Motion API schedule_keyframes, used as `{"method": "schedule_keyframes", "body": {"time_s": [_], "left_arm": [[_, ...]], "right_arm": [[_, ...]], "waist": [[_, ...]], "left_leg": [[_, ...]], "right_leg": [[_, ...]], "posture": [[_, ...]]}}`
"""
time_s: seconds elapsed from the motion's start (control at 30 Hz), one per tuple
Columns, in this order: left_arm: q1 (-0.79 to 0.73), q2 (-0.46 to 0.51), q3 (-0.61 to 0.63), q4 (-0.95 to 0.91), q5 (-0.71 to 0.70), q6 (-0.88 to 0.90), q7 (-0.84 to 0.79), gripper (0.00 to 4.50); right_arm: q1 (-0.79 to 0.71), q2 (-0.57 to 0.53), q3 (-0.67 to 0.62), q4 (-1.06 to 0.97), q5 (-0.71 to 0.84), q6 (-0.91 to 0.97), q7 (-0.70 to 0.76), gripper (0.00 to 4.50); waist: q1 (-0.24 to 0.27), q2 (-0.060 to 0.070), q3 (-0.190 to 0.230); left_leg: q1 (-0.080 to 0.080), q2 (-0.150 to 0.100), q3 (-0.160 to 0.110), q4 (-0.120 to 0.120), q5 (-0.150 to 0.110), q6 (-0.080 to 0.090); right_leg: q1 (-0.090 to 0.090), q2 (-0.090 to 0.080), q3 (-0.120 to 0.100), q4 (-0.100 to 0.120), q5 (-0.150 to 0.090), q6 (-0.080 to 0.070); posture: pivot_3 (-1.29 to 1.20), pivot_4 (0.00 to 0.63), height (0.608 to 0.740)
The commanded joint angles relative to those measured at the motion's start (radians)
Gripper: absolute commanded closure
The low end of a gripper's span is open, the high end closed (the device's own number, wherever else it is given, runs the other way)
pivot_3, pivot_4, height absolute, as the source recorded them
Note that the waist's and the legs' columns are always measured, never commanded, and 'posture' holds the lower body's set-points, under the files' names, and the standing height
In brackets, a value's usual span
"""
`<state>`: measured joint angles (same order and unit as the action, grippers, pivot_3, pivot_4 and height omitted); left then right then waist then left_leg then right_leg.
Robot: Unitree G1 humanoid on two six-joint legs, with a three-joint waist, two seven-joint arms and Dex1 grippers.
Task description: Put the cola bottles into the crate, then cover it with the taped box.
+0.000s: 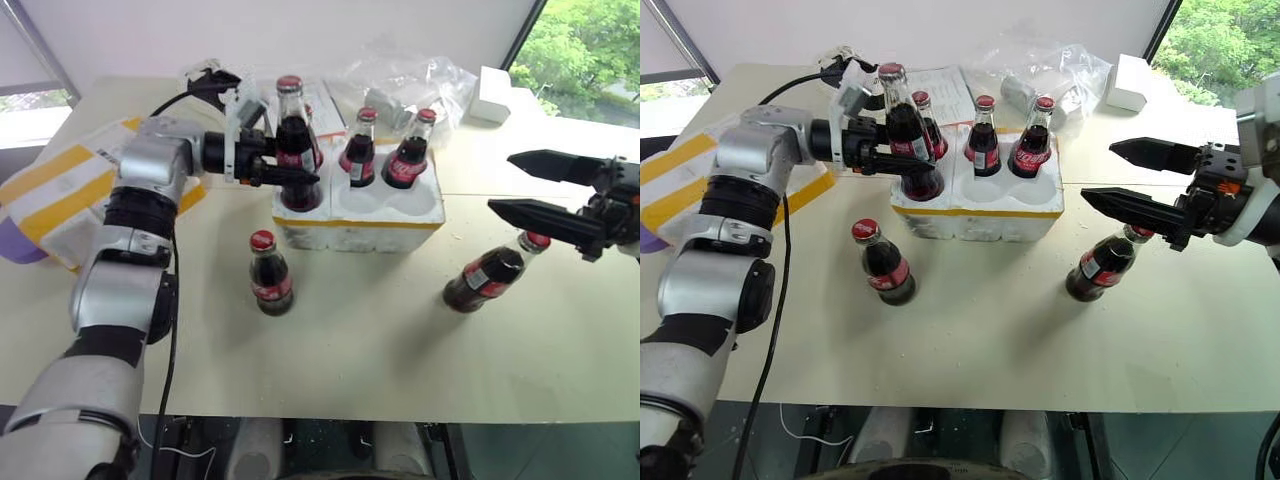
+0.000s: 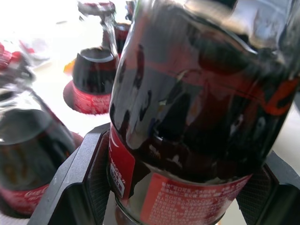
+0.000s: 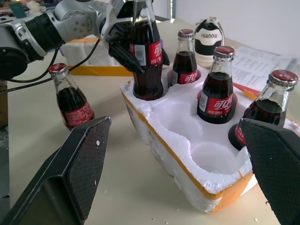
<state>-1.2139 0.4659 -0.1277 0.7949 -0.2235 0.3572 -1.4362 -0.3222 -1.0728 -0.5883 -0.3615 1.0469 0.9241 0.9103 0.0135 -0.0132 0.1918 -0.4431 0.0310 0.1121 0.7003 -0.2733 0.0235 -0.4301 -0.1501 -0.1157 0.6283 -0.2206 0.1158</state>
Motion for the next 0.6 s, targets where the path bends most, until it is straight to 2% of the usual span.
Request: {"method": "schedule_keyframes", "body": {"time_s": [0.03,0.33,0.37,0.43,0.6], "left_arm": [[-0.004,-0.015,0.016,0.005,0.007,-0.057,0.008,1.68],[0.022,-0.028,0.017,0.065,0.047,-0.112,0.046,1.68],[0.025,-0.027,0.018,0.063,0.046,-0.111,0.047,0.66],[0.035,-0.023,0.021,0.050,0.042,-0.101,0.044,0.03],[0.062,-0.009,0.032,0.004,0.029,-0.079,0.044,0.03]], "right_arm": [[-0.010,0.002,-0.038,-0.016,0.022,-0.020,-0.010,0.00],[-0.018,0.009,-0.013,-0.006,0.011,-0.042,-0.016,0.00],[-0.020,0.009,-0.011,-0.004,0.010,-0.044,-0.016,0.00],[-0.023,0.010,-0.005,0.003,0.005,-0.050,-0.015,0.00],[-0.038,0.008,0.020,0.021,-0.007,-0.066,-0.012,0.00]], "waist": [[0.000,0.000,0.000],[-0.001,0.000,0.000],[0.000,0.000,0.000],[0.000,0.000,0.000],[-0.001,0.000,0.000]], "left_leg": [[0.000,0.000,0.000,0.000,0.000,0.000],[0.000,0.000,-0.001,0.000,0.000,0.000],[0.000,0.000,-0.001,0.000,0.000,0.000],[0.000,0.000,-0.001,0.000,0.000,0.000],[0.000,0.000,-0.002,0.000,0.000,0.000]], "right_leg": [[0.000,0.000,0.000,0.000,0.000,0.000],[0.000,0.000,0.000,0.000,0.000,0.000],[0.000,0.000,0.000,0.000,0.000,0.000],[0.000,0.000,0.000,0.000,0.000,0.000],[0.000,0.000,0.000,0.000,0.000,0.000]], "posture": [[0.00,0.150,0.740],[0.00,0.150,0.740],[0.00,0.150,0.740],[0.00,0.150,0.740],[0.00,0.150,0.740]]}}
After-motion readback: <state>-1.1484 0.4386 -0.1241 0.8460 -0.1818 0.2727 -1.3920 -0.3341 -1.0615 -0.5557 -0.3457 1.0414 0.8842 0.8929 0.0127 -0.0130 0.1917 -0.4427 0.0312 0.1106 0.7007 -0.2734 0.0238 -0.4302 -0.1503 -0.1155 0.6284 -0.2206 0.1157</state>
